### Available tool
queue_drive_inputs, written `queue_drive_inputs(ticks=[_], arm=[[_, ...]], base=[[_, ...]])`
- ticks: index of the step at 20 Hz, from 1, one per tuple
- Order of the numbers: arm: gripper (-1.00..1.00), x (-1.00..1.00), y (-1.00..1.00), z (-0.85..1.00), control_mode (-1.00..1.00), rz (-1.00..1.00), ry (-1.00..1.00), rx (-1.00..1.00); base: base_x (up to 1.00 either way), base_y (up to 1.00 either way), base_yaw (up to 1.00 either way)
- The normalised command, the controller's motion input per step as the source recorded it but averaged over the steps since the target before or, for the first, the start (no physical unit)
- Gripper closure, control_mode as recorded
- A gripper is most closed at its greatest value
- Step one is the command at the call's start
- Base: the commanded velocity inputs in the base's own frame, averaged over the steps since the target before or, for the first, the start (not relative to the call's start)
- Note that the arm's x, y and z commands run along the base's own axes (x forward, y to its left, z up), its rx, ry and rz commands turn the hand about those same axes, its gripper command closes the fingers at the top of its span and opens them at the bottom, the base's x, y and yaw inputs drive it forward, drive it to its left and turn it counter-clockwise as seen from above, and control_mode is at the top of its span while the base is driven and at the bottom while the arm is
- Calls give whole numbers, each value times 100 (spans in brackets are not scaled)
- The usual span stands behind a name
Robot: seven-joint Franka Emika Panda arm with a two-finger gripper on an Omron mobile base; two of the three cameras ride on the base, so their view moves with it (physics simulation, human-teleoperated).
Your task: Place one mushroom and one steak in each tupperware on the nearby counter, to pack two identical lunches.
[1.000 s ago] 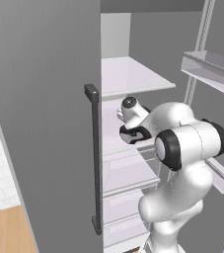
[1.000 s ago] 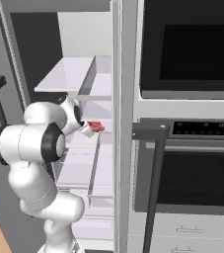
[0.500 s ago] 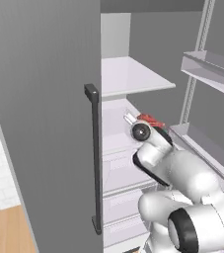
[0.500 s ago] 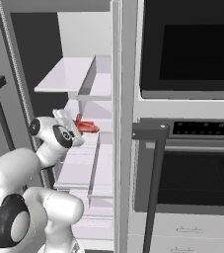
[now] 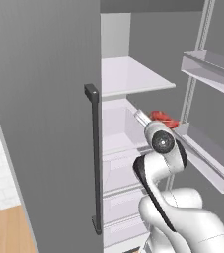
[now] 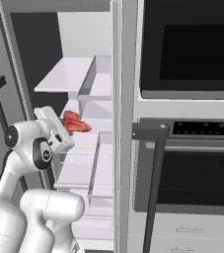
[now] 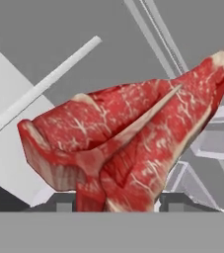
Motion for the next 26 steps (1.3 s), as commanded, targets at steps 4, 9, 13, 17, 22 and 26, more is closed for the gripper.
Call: queue_drive_inputs(ticks=[4,9,13,17,22,26], arm=[[100,-100,23,100,-100,0,22,0],[100,-60,14,56,100,0,19,0],[100,0,0,0,100,0,0,0],[100,0,0,0,100,0,0,0],[100,0,0,0,100,0,0,0],[100,0,0,0,100,0,0,0]], base=[[0,0,0],[-40,12,0],[-100,3,0],[-100,-26,-3],[-100,-65,-34],[-4,-100,-50]])
